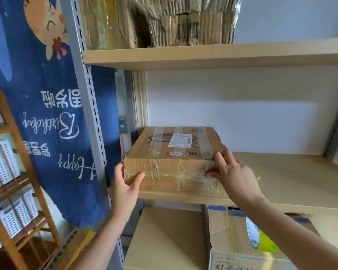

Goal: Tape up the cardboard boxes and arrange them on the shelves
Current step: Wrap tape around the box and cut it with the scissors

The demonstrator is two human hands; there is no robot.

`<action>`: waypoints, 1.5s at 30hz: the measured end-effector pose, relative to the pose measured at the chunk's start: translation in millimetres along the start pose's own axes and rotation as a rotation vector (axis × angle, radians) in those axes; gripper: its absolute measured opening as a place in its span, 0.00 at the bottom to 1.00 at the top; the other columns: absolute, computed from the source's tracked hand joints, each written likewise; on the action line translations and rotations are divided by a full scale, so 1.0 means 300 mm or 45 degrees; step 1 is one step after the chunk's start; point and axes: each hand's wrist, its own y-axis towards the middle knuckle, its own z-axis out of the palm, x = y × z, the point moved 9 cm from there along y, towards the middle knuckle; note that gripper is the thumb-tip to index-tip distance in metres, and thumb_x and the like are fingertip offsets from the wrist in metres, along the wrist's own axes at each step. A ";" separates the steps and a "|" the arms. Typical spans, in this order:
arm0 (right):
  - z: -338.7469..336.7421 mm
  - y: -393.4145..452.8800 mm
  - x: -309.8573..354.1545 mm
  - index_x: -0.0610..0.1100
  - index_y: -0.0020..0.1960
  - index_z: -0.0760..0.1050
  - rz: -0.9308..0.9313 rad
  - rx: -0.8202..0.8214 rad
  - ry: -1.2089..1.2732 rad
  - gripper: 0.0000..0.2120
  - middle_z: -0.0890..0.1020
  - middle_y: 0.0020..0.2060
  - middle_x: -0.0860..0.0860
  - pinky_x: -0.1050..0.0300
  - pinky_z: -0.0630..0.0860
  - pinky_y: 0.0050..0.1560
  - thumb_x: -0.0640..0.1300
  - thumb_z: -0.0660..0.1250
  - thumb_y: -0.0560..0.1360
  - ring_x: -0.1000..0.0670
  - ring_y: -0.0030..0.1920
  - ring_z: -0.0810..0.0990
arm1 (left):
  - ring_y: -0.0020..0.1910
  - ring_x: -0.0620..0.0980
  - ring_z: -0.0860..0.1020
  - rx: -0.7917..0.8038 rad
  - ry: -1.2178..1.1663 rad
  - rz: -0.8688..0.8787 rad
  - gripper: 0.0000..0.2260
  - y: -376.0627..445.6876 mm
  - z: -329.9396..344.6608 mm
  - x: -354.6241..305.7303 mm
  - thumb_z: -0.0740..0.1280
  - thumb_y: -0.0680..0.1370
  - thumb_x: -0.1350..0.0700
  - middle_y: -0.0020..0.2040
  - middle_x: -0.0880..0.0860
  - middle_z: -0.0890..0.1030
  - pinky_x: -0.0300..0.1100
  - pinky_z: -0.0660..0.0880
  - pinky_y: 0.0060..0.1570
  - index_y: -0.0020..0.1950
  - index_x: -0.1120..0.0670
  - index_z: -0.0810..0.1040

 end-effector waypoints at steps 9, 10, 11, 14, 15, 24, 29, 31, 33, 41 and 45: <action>0.010 -0.044 -0.002 0.49 0.67 0.64 0.302 0.267 0.122 0.30 0.68 0.64 0.52 0.55 0.73 0.32 0.67 0.63 0.74 0.43 0.43 0.81 | 0.67 0.43 0.65 0.211 0.150 -0.034 0.50 -0.027 0.038 -0.058 0.76 0.69 0.43 0.71 0.47 0.63 0.34 0.63 0.61 0.78 0.56 0.47; 0.007 -0.045 0.002 0.49 0.67 0.63 0.314 0.272 0.140 0.32 0.68 0.65 0.52 0.54 0.74 0.34 0.69 0.63 0.72 0.42 0.48 0.81 | 0.67 0.45 0.66 0.175 0.178 -0.017 0.51 -0.026 0.034 -0.062 0.76 0.67 0.42 0.71 0.49 0.64 0.34 0.65 0.58 0.78 0.58 0.49; 0.006 -0.045 0.007 0.49 0.66 0.64 0.332 0.267 0.170 0.33 0.68 0.66 0.52 0.53 0.75 0.37 0.69 0.65 0.71 0.42 0.52 0.80 | 0.67 0.48 0.68 0.145 0.184 -0.010 0.52 -0.025 0.031 -0.061 0.76 0.65 0.40 0.71 0.52 0.65 0.34 0.66 0.57 0.77 0.58 0.51; 0.008 -0.042 0.014 0.48 0.63 0.66 0.408 0.226 0.193 0.31 0.71 0.64 0.49 0.51 0.76 0.39 0.66 0.68 0.70 0.40 0.51 0.79 | 0.66 0.53 0.71 0.069 0.117 -0.050 0.51 -0.016 0.028 -0.040 0.76 0.62 0.37 0.69 0.55 0.69 0.38 0.69 0.58 0.75 0.56 0.55; 0.006 -0.040 0.012 0.48 0.63 0.66 0.443 0.209 0.172 0.31 0.72 0.62 0.49 0.52 0.76 0.37 0.66 0.69 0.70 0.40 0.48 0.79 | 0.65 0.54 0.72 0.041 0.116 -0.063 0.50 -0.013 0.029 -0.035 0.76 0.62 0.38 0.68 0.56 0.71 0.39 0.70 0.58 0.74 0.57 0.57; 0.022 -0.063 0.044 0.52 0.71 0.62 0.539 0.235 0.202 0.33 0.66 0.70 0.53 0.51 0.78 0.39 0.66 0.66 0.72 0.42 0.59 0.75 | 0.68 0.59 0.70 -0.161 0.366 0.065 0.48 -0.044 -0.016 -0.096 0.76 0.66 0.39 0.69 0.61 0.70 0.51 0.71 0.65 0.75 0.60 0.59; -0.064 -0.162 -0.061 0.58 0.79 0.47 0.476 0.219 0.181 0.32 0.43 0.80 0.54 0.45 0.52 0.76 0.67 0.50 0.79 0.44 0.79 0.47 | 0.71 0.61 0.62 -0.281 0.592 0.227 0.46 -0.161 -0.032 -0.226 0.77 0.66 0.44 0.73 0.62 0.61 0.56 0.64 0.69 0.76 0.61 0.60; -0.124 -0.236 -0.170 0.51 0.77 0.61 0.704 0.071 0.263 0.29 0.60 0.77 0.47 0.46 0.64 0.70 0.63 0.53 0.79 0.41 0.74 0.62 | 0.66 0.60 0.67 -0.325 0.465 0.354 0.35 -0.226 -0.016 -0.293 0.77 0.68 0.50 0.67 0.61 0.66 0.52 0.69 0.65 0.70 0.62 0.68; -0.156 -0.341 -0.284 0.45 0.63 0.74 1.051 -0.093 0.480 0.22 0.77 0.62 0.45 0.52 0.73 0.49 0.59 0.56 0.80 0.44 0.54 0.78 | 0.55 0.53 0.73 -0.188 0.250 0.486 0.19 -0.317 0.057 -0.368 0.73 0.72 0.55 0.56 0.55 0.73 0.40 0.72 0.57 0.59 0.59 0.74; 0.063 -0.635 -0.379 0.46 0.50 0.80 1.700 0.269 1.201 0.14 0.82 0.46 0.48 0.57 0.72 0.41 0.56 0.64 0.79 0.49 0.46 0.78 | 0.39 0.38 0.77 0.929 -0.196 -0.340 0.15 -0.625 0.670 -0.249 0.64 0.75 0.36 0.38 0.41 0.79 0.40 0.72 0.45 0.43 0.47 0.75; 0.149 -0.639 -0.341 0.50 0.54 0.81 1.641 0.492 1.406 0.19 0.82 0.51 0.52 0.55 0.70 0.55 0.63 0.64 0.76 0.51 0.55 0.78 | 0.42 0.46 0.78 1.092 0.106 -0.534 0.17 -0.670 0.797 -0.249 0.57 0.79 0.36 0.38 0.47 0.78 0.41 0.70 0.40 0.46 0.48 0.75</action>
